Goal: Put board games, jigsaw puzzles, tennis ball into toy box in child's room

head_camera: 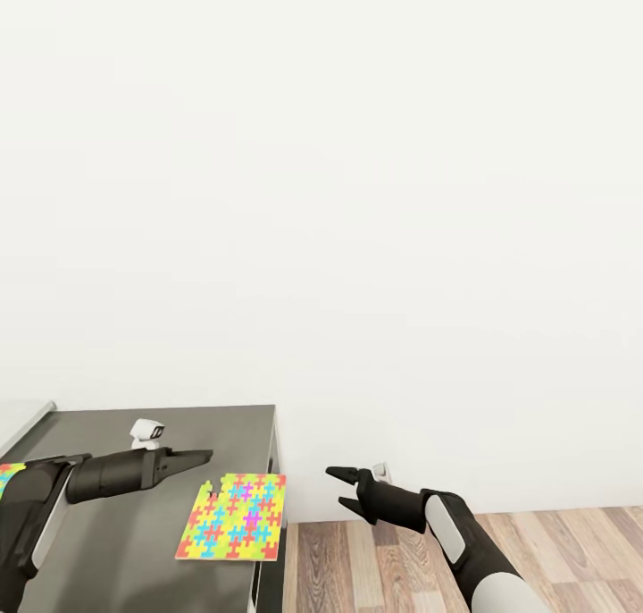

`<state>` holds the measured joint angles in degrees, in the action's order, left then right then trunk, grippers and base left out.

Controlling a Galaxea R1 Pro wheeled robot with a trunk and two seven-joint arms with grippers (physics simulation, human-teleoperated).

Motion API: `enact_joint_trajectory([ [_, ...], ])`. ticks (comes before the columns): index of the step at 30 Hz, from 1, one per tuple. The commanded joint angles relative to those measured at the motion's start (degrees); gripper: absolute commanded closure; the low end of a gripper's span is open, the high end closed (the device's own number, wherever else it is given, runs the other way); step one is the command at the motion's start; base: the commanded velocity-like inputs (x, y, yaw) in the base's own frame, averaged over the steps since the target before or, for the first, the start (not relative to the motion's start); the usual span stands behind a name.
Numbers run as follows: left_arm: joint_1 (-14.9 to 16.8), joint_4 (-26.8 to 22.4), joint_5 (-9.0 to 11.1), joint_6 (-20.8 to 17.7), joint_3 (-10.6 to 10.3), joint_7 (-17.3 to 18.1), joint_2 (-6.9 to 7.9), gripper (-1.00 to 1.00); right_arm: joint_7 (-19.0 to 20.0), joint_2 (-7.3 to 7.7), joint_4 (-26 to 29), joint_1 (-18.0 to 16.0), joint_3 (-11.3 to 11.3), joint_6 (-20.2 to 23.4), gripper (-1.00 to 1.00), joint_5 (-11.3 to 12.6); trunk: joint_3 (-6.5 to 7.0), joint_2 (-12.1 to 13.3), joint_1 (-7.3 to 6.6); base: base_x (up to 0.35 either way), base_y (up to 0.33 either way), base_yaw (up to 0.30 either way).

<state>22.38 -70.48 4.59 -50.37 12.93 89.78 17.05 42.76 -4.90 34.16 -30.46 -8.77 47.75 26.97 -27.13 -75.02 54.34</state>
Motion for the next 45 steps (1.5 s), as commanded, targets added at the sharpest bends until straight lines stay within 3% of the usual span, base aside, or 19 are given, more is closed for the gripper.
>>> enact_joint_trajectory([
  [1, 0.03, 0.00, -0.02, -0.61, 0.01, 0.22, -0.08, -1.00, 0.17, -0.08, 0.07, -0.04, -0.31, 0.24, -1.00, -0.20, -0.06, -0.04, 0.00, 0.000, 0.000, 0.000],
  [26, 0.03, 0.00, -0.02, -0.61, 0.01, 0.22, -0.26, -1.00, 0.88, 0.41, 0.21, -0.04, -0.81, 0.41, -1.00, 0.39, -0.06, -0.04, 0.00, 0.000, 0.003, 0.000],
  [45, 0.03, 0.03, -0.02, -0.61, -0.01, 0.22, -0.26, -1.00, 0.90, 0.44, 0.23, -0.04, -0.53, 0.43, -1.00, 0.44, -0.06, -0.04, 0.00, 0.000, 0.152, 0.000],
])
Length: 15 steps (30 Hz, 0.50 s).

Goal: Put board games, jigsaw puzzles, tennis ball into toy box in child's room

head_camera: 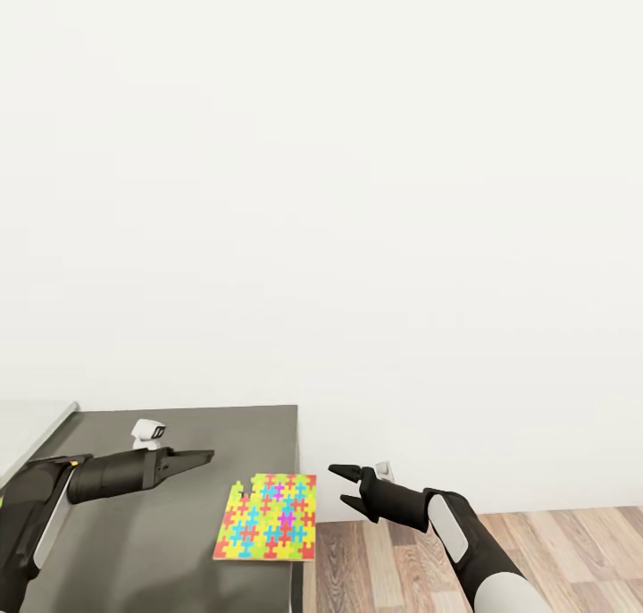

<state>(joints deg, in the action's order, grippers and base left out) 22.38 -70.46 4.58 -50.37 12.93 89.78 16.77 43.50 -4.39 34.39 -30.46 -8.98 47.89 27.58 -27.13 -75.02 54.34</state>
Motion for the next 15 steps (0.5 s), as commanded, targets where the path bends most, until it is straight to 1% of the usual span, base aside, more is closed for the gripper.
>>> enact_joint_trajectory([
  [1, 0.03, 0.01, -0.02, -0.61, -0.01, 0.22, 0.02, -1.00, 0.17, -0.05, 0.00, -0.04, -0.31, 0.29, -1.00, -0.18, -0.06, -0.04, 0.00, 0.000, 0.017, 0.000],
  [15, 0.03, 0.04, -0.02, -0.61, -0.01, 0.22, 0.02, -1.00, 0.18, -0.09, -0.02, -0.04, -0.17, 0.23, -1.00, -0.19, -0.06, -0.04, 0.00, 0.001, 0.004, 0.000],
])
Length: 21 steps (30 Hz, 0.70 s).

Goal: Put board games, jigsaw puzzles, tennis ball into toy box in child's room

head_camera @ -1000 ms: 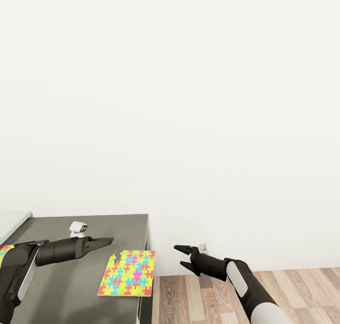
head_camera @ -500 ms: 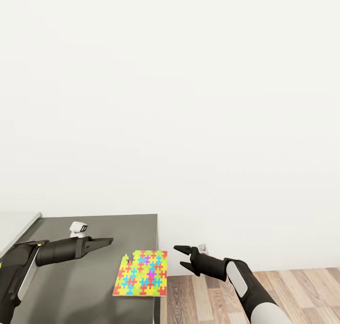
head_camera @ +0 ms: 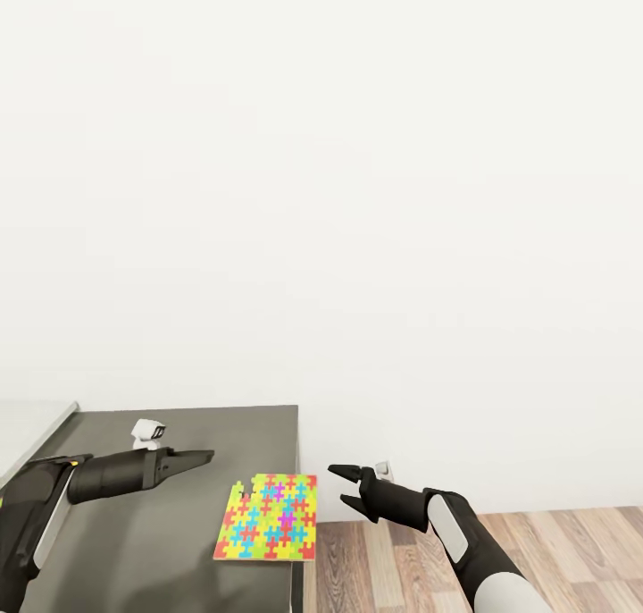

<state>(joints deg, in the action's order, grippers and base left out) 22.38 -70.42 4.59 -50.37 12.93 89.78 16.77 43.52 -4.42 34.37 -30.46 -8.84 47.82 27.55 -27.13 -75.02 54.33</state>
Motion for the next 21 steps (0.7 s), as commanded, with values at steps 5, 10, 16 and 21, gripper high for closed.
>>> enact_joint_trajectory([
  [5, 0.03, -0.02, -0.02, -0.61, -0.01, 0.22, 0.00, -1.00, 0.16, -0.11, 0.01, -0.04, -0.31, 0.30, -1.00, -0.18, -0.06, -0.04, 0.00, 0.064, 0.059, 0.000],
  [10, 0.03, -0.02, -0.03, -0.61, -0.01, 0.22, -0.11, -1.00, 0.16, -0.11, 0.03, -0.04, -0.31, 0.30, -1.00, -0.17, -0.06, -0.04, 0.00, 0.073, 0.091, 0.000],
  [16, 0.03, 0.00, -0.06, -0.61, -0.01, 0.22, -0.54, -1.00, 0.16, -0.11, 0.01, -0.04, -0.30, 0.29, -1.00, -0.15, -0.06, -0.04, 0.00, 0.021, 0.026, 0.000],
  [21, 0.03, 0.01, -0.09, -0.61, -0.01, 0.22, -1.43, -1.00, 0.16, -0.16, 0.00, -0.04, -0.25, 0.32, -1.00, -0.14, -0.06, -0.04, 0.00, 0.005, 0.006, 0.000],
])
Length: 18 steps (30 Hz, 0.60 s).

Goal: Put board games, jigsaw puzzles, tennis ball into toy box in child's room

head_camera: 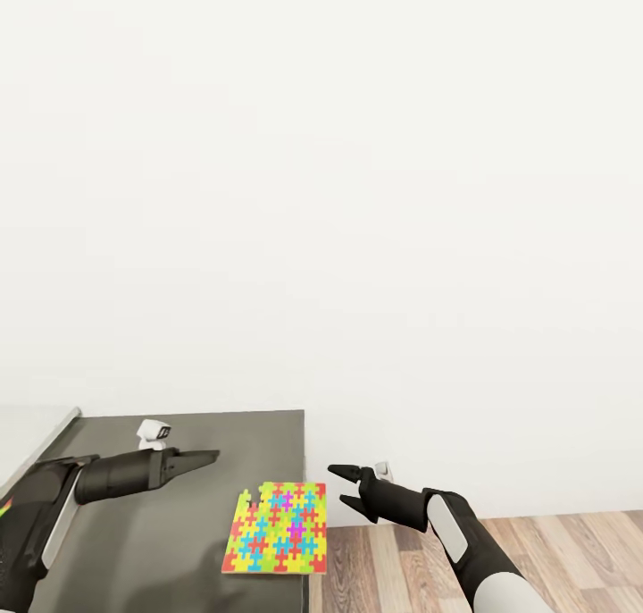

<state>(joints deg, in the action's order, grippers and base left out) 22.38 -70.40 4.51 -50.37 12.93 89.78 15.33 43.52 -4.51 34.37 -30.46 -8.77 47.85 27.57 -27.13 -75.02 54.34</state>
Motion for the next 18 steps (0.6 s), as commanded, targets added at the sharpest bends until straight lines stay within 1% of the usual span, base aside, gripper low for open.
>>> enact_joint_trajectory([
  [1, 0.03, 0.00, -0.02, -0.61, -0.01, 0.22, -0.07, -1.00, 0.16, -0.06, 0.00, -0.04, -0.31, 0.30, -1.00, -0.16, -0.06, -0.04, 0.00, 0.002, 0.002, 0.000],
  [5, 0.03, 0.00, -0.03, -0.61, -0.01, 0.22, -0.30, -1.00, 0.16, -0.02, 0.00, -0.04, -0.29, 0.31, -1.00, -0.15, -0.06, -0.04, 0.00, 0.001, 0.001, 0.000],
  [18, 0.03, 0.00, -0.03, -1.01, -0.01, 0.22, -0.45, -1.00, -0.74, -0.34, -0.22, -0.04, -0.44, 0.69, -1.00, -0.58, -2.39, -5.25, 2.85, 0.000, 0.000, 0.000],
])
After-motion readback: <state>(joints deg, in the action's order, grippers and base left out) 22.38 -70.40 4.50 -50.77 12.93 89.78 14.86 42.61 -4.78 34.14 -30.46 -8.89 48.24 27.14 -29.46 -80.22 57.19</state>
